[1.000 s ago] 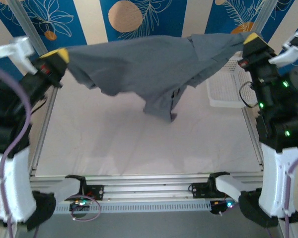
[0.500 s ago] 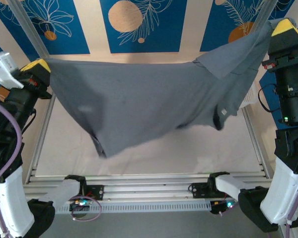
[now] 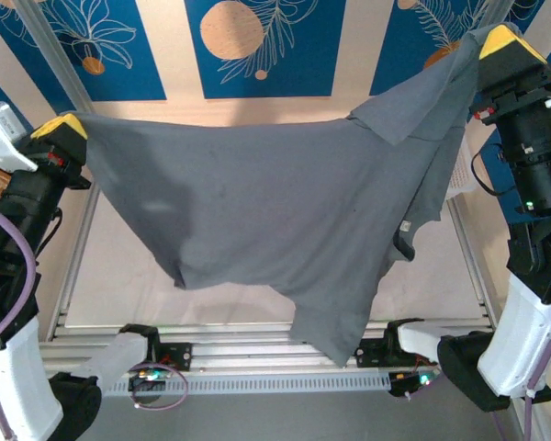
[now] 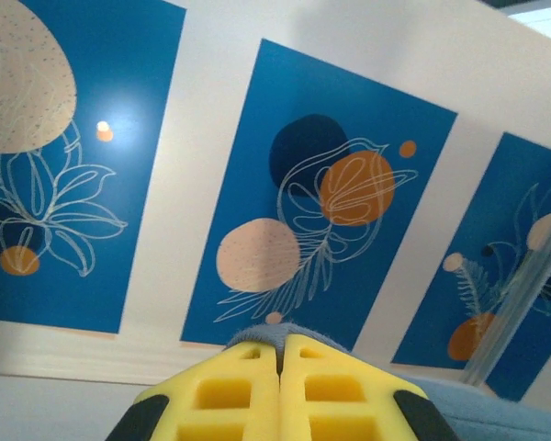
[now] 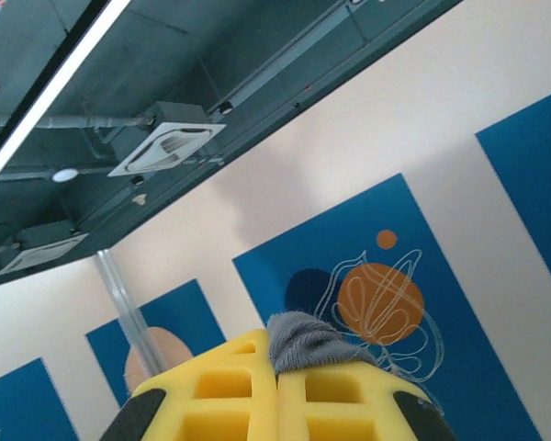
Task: Fold the inside-out t-shirt
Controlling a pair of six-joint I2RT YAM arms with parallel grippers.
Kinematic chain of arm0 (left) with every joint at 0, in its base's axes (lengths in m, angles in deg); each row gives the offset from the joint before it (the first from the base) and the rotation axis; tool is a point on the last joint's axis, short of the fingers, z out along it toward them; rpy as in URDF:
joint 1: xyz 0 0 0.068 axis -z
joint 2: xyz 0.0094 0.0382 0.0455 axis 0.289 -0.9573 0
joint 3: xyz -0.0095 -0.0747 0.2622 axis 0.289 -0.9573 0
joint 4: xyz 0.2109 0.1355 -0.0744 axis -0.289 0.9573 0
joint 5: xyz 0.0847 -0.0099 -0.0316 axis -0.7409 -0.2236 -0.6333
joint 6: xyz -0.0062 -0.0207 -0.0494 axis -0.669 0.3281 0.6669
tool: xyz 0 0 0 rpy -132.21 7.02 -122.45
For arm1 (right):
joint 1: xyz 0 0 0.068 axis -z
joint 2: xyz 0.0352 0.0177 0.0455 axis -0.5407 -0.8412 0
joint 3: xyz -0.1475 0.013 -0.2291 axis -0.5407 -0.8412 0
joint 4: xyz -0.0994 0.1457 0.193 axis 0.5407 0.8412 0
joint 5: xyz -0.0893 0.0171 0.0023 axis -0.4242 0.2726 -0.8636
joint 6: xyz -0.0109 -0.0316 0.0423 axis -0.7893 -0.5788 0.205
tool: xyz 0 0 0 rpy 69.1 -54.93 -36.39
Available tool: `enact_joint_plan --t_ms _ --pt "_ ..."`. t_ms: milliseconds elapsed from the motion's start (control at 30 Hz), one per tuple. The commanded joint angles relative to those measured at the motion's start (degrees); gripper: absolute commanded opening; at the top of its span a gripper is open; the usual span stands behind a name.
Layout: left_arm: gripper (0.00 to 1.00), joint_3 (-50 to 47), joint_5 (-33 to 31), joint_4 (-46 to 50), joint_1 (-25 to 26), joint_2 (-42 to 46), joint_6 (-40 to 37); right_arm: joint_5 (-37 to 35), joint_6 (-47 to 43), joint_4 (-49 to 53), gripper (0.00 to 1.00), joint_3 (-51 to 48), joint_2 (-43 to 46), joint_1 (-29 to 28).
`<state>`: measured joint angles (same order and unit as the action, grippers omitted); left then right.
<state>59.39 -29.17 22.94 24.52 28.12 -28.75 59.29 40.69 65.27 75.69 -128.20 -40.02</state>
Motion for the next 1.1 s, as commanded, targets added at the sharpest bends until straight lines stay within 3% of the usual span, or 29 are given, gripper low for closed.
enact_joint_plan --t_ms 0,300,533,633,733,833,933,1067 --pt "0.00 1.28 3.25 -3.15 0.01 2.75 2.62 3.24 2.05 -1.18 0.00 1.69 3.06 0.32" --pt "0.00 -0.41 3.96 -6.99 0.00 4.99 3.08 0.83 -0.18 -4.29 0.00 -2.79 6.31 0.70" --pt "0.00 -2.00 1.09 -10.67 0.01 -8.10 -0.91 -0.91 -5.70 -5.92 0.00 -3.19 -7.06 0.70" --pt "0.00 -0.80 0.55 -14.52 -0.12 -15.09 -2.61 0.10 -8.89 -4.71 0.00 4.18 -17.42 0.69" --pt "0.00 0.37 1.04 -20.24 -0.21 -20.77 -4.07 0.24 -10.86 -0.07 0.00 20.02 -30.84 1.03" --pt "0.00 7.27 1.81 -20.79 -1.40 -27.61 -5.28 2.57 -5.56 -0.83 0.00 30.92 -38.58 2.19" --pt "0.00 15.36 4.71 -19.41 -3.81 -32.58 -4.81 6.98 -3.43 -5.54 0.00 37.72 -41.60 2.23" --pt "0.00 22.11 7.33 -18.64 -5.84 -33.64 -5.03 9.80 2.07 -10.11 0.00 37.98 -38.61 3.63"
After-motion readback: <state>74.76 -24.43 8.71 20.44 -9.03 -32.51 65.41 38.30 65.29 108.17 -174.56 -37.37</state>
